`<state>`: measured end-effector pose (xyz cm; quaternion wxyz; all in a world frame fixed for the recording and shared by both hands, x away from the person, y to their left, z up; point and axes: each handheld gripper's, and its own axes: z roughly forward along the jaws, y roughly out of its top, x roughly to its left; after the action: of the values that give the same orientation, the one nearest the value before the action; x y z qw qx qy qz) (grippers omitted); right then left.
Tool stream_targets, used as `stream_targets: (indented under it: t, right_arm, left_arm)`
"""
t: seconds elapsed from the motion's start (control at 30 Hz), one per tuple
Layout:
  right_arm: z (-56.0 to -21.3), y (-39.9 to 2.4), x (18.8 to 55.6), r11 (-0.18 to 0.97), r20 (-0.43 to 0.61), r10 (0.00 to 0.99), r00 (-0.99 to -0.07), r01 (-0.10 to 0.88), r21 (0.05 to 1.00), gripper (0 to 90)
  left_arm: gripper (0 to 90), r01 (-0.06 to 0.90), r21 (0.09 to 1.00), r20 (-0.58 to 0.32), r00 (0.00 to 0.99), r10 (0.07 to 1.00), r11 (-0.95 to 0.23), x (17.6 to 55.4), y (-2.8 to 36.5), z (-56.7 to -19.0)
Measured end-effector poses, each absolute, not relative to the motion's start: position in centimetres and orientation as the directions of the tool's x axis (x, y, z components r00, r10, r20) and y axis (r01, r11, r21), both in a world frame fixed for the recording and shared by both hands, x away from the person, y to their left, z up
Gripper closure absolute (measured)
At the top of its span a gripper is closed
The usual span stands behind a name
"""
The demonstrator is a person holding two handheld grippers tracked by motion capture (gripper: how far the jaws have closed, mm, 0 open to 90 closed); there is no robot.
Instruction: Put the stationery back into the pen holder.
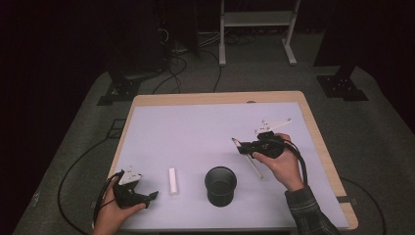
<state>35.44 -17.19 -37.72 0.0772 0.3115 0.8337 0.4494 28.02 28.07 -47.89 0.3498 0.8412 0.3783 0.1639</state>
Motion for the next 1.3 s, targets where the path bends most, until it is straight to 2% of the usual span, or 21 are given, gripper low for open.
stream_targets:
  t: [1.3]
  right_arm:
    - [-32.4, -14.8, 31.5, 0.347, 0.113, 0.486, -0.867, 0.309, 0.886, 78.2]
  left_arm:
    - [3.2, 0.523, 0.71, 0.011, 0.662, 0.75, -0.472, 28.0, 28.1, -47.9]
